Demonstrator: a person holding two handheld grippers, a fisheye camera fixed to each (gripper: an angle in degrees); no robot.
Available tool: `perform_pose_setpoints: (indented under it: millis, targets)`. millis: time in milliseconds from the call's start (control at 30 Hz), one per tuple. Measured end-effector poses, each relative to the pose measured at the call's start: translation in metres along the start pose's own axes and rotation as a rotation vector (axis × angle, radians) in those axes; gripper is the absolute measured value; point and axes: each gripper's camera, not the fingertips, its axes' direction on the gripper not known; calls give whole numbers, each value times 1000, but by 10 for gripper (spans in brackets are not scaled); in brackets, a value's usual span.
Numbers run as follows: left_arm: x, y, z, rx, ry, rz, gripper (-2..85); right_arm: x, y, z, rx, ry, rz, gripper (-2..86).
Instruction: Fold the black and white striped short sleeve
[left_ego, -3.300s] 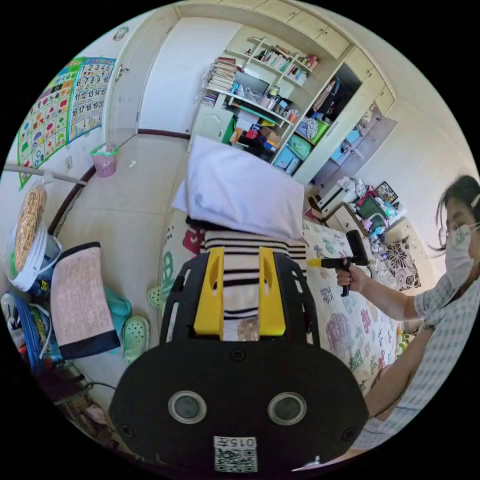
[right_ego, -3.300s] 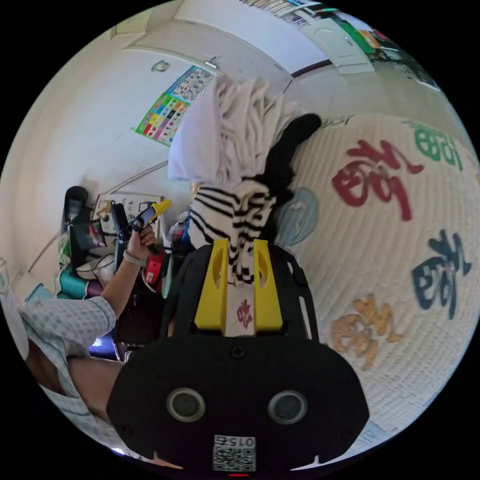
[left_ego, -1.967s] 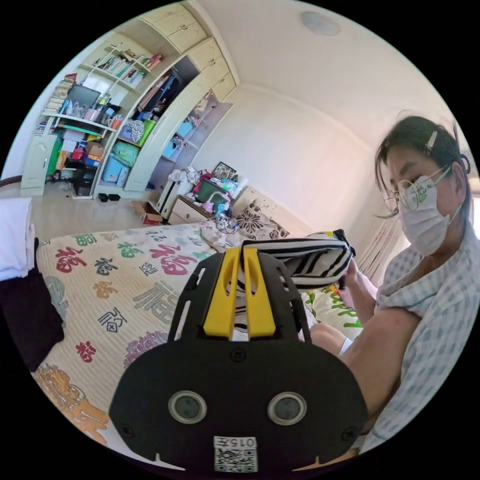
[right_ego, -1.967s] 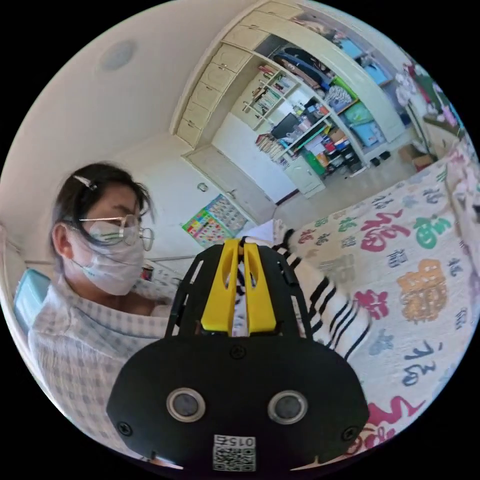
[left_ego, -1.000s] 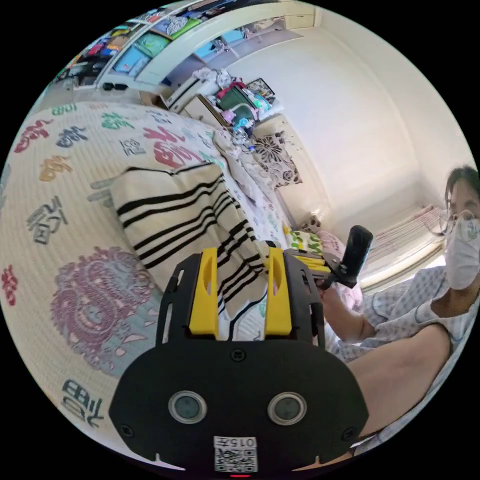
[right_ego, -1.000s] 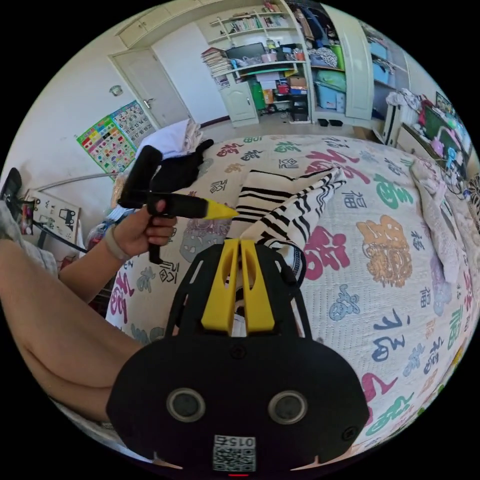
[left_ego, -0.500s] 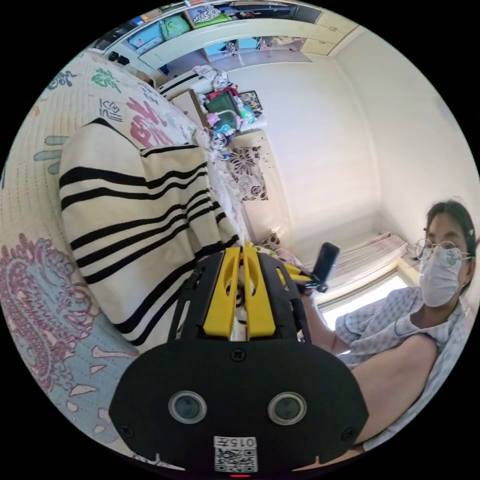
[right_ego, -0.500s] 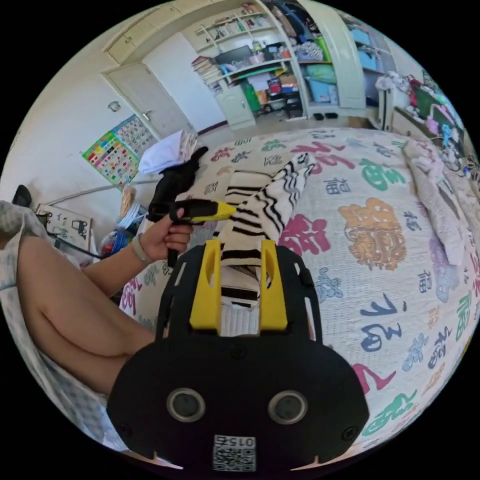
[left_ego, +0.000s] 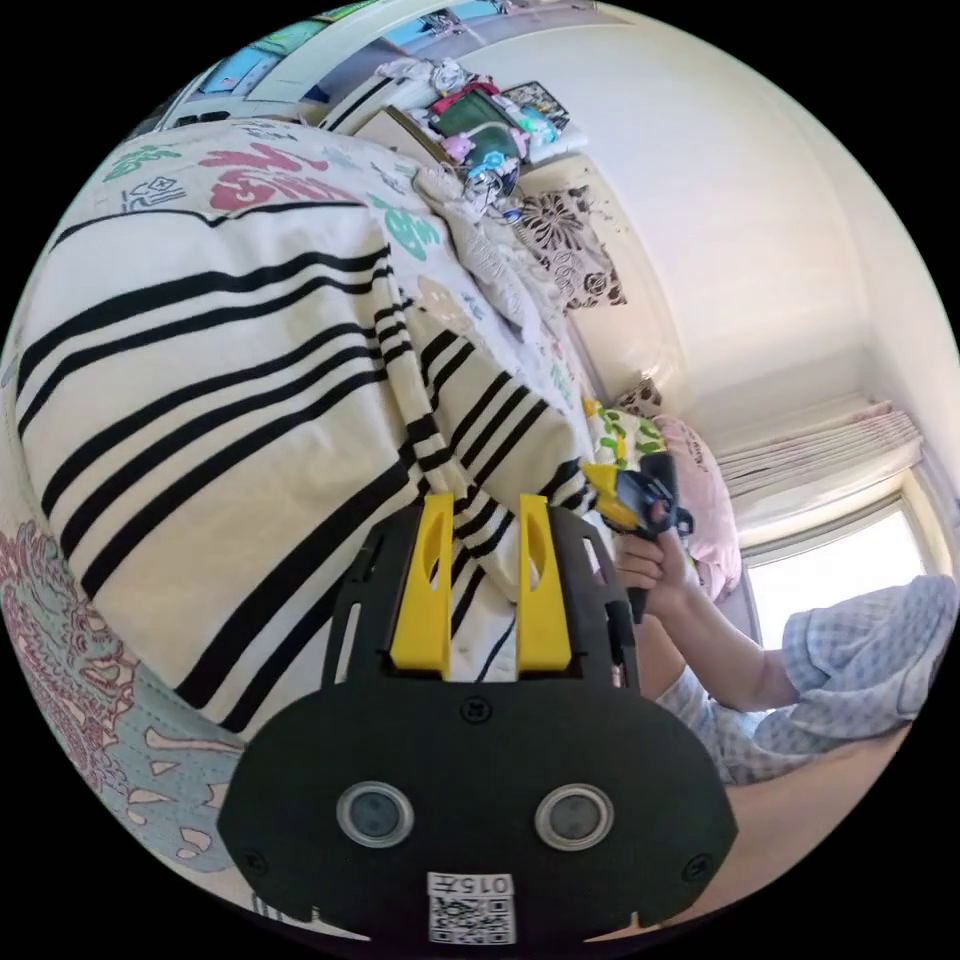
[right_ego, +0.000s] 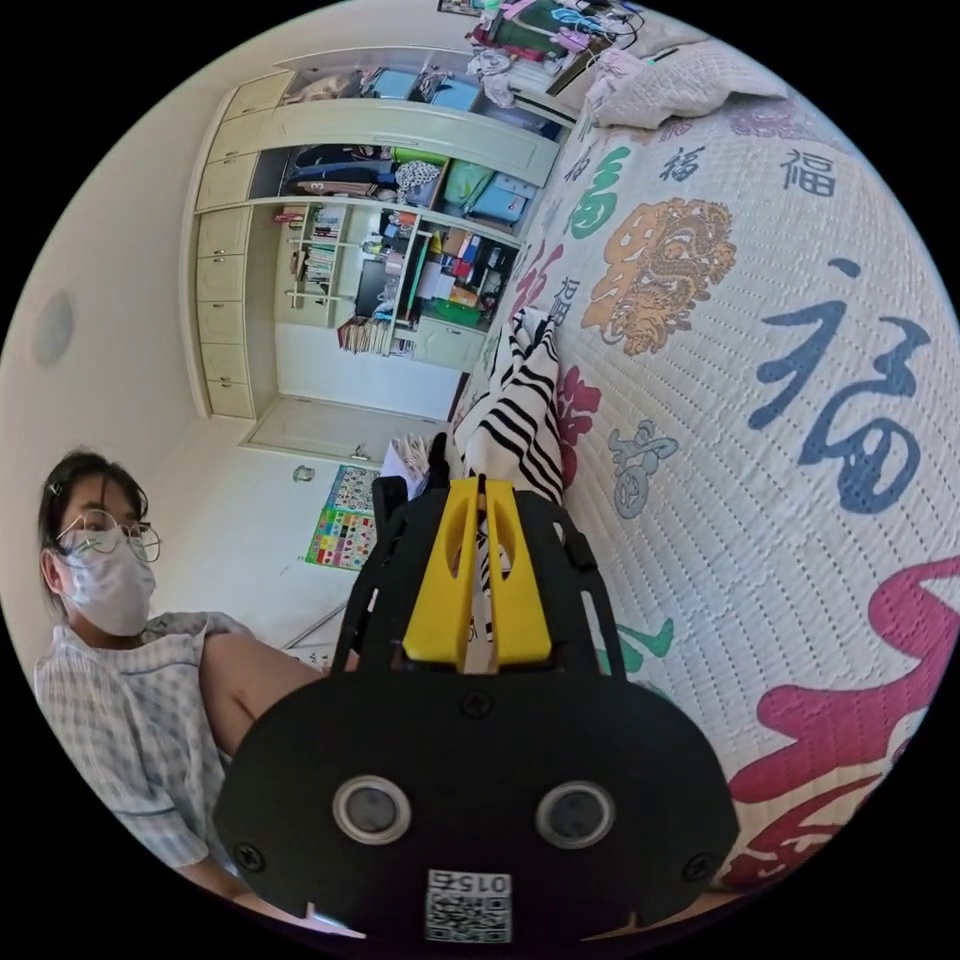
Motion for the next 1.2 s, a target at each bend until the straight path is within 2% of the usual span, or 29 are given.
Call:
perform_pose_setpoints:
  millis: [133, 267, 367, 467, 533, 633, 733, 800, 867, 933, 1033, 1200]
  targets:
    - [3, -3, 18, -5, -35, 21, 4, 5, 2, -11, -4, 26, -8, -1]
    - [8, -1, 15, 6, -8, 61, -6, 9, 3, -20, 4, 29, -10, -1]
    - [15, 18, -27, 92, 34, 98, -8, 10, 6, -29, 18, 52, 0, -1]
    - [12, 72, -107, 208, -150, 39, -8, 11, 11, -36, -1, 150, 4, -1]
    - [1, 134, -166, 257, -366, -122, -8, 14, 16, -33, -52, 252, 1, 1]
    - [-15, 202, -198, 246, -578, -330, -6, 21, 22, -25, -104, 356, 23, 8]
    - [-26, 242, -191, 214, -543, -451, -1, 8, 28, -21, -109, 506, -56, 30]
    - [-17, 249, -182, 193, -580, -451, 8, -12, 32, -19, -96, 639, -158, 45]
    - [6, 244, -176, 189, -667, -387, 27, -39, 40, -12, -125, 696, -338, 53]
    - [46, 225, -160, 206, -654, -201, 59, -66, 52, 10, -278, 652, -522, 60]
    - [86, 189, -117, 129, -536, 45, 79, -59, 65, 48, -540, 514, -456, 69]
    - [119, 144, -26, -78, -353, 334, 89, -38, 92, 75, -613, 504, -342, 78]
